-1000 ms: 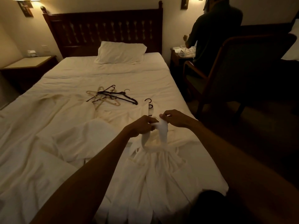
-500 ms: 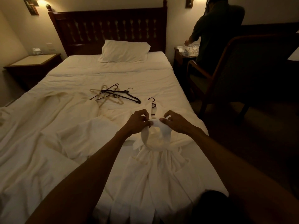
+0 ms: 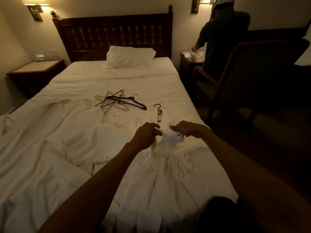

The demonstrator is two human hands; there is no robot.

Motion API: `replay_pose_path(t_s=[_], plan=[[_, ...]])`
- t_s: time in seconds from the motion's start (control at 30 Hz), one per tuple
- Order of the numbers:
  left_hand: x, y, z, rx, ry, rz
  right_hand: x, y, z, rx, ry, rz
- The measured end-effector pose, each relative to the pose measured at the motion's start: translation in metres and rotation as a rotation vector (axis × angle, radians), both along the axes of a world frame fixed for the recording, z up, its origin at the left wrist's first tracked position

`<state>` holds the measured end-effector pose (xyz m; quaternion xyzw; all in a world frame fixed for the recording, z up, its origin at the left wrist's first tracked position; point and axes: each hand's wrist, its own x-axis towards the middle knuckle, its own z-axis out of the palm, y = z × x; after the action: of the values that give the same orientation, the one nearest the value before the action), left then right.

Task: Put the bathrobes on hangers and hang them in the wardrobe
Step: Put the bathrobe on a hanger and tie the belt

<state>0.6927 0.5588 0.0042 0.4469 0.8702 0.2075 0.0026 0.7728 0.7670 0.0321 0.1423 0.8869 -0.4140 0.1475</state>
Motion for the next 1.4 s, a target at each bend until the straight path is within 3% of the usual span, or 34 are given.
replay_pose_path(t_s=[0.13,0.3,0.47,0.7,0.83,1.17,1.33,1.4], plan=[[0.006,0.006,-0.002,-0.060,-0.366,0.016,0.010,0.004,-0.006,-0.170,-0.007,-0.101],[0.008,0.011,0.003,-0.034,-0.477,-0.004,0.011,0.006,-0.009,-0.204,0.059,-0.070],[-0.004,-0.001,0.030,0.056,-0.956,0.153,0.007,0.021,-0.003,0.079,0.089,-0.069],[-0.023,-0.044,0.044,0.235,-1.089,0.206,0.022,0.046,0.008,0.514,-0.008,-0.196],[-0.030,-0.074,0.033,0.300,-1.244,0.298,0.038,0.063,0.012,0.606,-0.034,-0.325],[-0.042,-0.159,-0.040,0.197,-0.788,0.683,0.080,0.090,-0.055,0.662,-0.050,-0.536],[-0.032,-0.159,-0.085,-0.167,-0.394,0.775,0.087,0.075,-0.092,0.742,-0.043,-0.535],[-0.018,-0.139,-0.088,-0.217,-0.299,0.699,0.080,0.062,-0.096,0.798,-0.075,-0.442]])
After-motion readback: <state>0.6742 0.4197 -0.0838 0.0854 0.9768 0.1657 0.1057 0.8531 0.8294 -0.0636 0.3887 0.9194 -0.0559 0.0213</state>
